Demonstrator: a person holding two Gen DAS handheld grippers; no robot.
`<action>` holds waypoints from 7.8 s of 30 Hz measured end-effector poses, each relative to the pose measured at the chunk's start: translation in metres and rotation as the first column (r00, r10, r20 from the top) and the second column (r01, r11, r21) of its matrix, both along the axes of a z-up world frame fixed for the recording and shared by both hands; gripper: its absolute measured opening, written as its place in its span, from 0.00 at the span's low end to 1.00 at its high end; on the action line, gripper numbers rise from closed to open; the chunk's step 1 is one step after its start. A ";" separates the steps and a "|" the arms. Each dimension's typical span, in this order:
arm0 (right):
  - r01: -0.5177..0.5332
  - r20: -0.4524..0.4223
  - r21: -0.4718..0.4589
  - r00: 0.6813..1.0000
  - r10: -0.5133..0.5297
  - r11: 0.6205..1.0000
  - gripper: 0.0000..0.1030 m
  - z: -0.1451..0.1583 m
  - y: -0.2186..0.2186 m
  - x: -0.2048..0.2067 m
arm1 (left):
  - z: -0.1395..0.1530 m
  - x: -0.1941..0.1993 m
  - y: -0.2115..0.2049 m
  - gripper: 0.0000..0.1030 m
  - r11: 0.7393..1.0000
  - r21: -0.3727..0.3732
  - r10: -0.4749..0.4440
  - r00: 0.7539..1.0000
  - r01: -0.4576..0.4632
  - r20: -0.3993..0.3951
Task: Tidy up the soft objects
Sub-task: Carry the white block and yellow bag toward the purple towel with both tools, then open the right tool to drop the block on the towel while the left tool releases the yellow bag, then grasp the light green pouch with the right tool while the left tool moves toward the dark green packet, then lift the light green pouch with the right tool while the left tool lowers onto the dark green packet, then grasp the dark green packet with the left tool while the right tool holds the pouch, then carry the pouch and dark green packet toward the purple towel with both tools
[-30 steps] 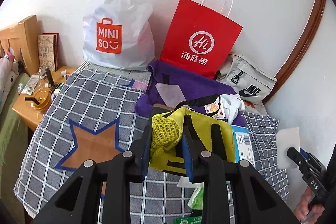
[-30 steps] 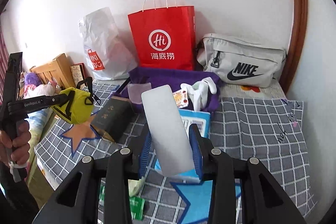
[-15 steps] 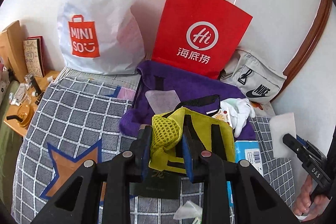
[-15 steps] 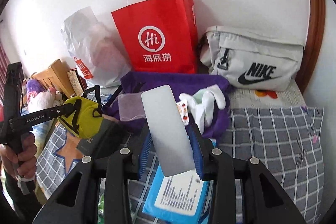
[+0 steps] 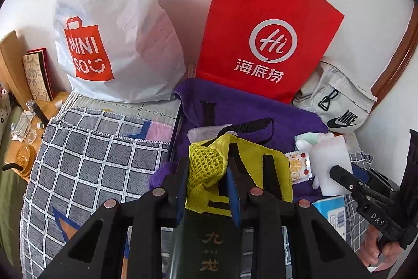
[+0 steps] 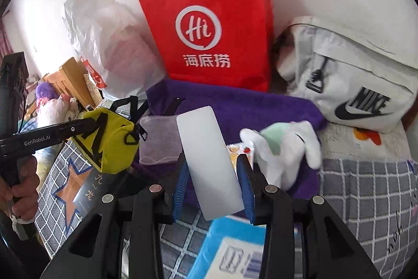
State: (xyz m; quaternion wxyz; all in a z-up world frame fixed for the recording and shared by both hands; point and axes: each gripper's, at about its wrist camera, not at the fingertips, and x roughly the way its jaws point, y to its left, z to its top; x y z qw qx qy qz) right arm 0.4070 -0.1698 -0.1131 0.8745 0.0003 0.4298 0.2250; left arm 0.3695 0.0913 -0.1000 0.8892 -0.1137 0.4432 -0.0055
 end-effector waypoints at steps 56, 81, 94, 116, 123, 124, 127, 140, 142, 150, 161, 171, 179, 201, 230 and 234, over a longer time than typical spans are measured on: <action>0.018 -0.068 0.015 0.998 -0.017 1.000 0.59 0.010 -0.014 -0.050 | -0.025 0.041 -0.028 0.41 0.997 0.071 -0.008 0.993 0.017 -0.116; -0.290 -0.070 -0.114 0.956 0.283 0.950 0.60 -0.021 0.059 -0.203 | 0.003 -0.118 -0.003 0.47 0.996 -0.074 -0.047 0.998 0.045 -0.037; -0.285 -0.041 -0.336 0.957 0.288 0.898 0.62 -0.075 0.080 -0.221 | -0.015 -0.163 0.022 0.47 0.993 -0.112 -0.031 0.998 0.025 -0.053; 0.008 0.036 -0.144 0.999 -0.003 0.990 0.51 -0.023 -0.017 -0.256 | -0.074 -0.207 -0.019 0.47 0.990 -0.095 -0.114 0.981 0.100 -0.156; 0.107 -0.021 -0.138 0.994 -0.111 0.985 0.51 -0.045 -0.055 -0.263 | -0.085 -0.214 -0.061 0.47 0.974 -0.077 -0.222 0.962 0.212 -0.162; 0.118 -0.028 -0.131 0.992 -0.122 0.984 0.51 -0.047 -0.059 -0.264 | -0.086 -0.215 -0.068 0.47 0.969 -0.080 -0.242 0.957 0.232 -0.160; 0.138 -0.041 -0.111 0.989 -0.143 0.984 0.51 -0.051 -0.068 -0.269 | -0.087 -0.213 -0.084 0.47 0.951 -0.088 -0.308 0.939 0.298 -0.150; 0.152 -0.067 -0.096 0.985 -0.158 0.984 0.52 -0.062 -0.075 -0.283 | -0.101 -0.237 -0.092 0.47 0.893 -0.119 -0.449 0.875 0.434 -0.183; 0.153 -0.071 -0.089 0.985 -0.159 0.984 0.52 -0.063 -0.075 -0.284 | -0.101 -0.242 -0.095 0.47 0.886 -0.093 -0.463 0.866 0.454 -0.188; 0.160 -0.073 -0.078 0.983 -0.166 0.984 0.53 -0.064 -0.078 -0.286 | -0.101 -0.259 -0.124 0.63 0.832 -0.012 -0.550 0.820 0.555 -0.160; 0.183 -0.081 -0.073 0.979 -0.189 0.980 0.54 -0.070 -0.086 -0.288 | -0.104 -0.260 -0.155 0.45 0.795 0.179 -0.559 0.815 0.579 -0.153; 0.173 -0.113 -0.091 0.977 -0.182 0.981 0.55 -0.081 -0.074 -0.281 | -0.097 -0.260 -0.128 0.25 0.857 0.054 -0.501 0.853 0.512 -0.144; 0.142 -0.099 -0.077 0.984 -0.149 0.987 0.52 -0.066 -0.065 -0.281 | -0.085 -0.262 -0.092 0.25 0.920 -0.016 -0.389 0.913 0.390 -0.124; 0.162 -0.092 -0.014 0.982 -0.163 0.987 0.53 -0.002 -0.066 -0.232 | -0.039 -0.216 -0.014 0.25 0.984 -0.093 -0.158 0.986 0.153 -0.047; 0.159 0.007 0.026 0.987 -0.159 0.987 0.55 0.041 -0.048 -0.076 | 0.012 -0.055 0.002 0.25 0.995 -0.058 -0.083 0.996 0.082 -0.018; 0.166 0.004 0.028 0.986 -0.166 0.986 0.55 0.038 -0.045 -0.051 | 0.014 -0.030 0.003 0.25 0.995 -0.074 -0.073 0.997 0.071 -0.025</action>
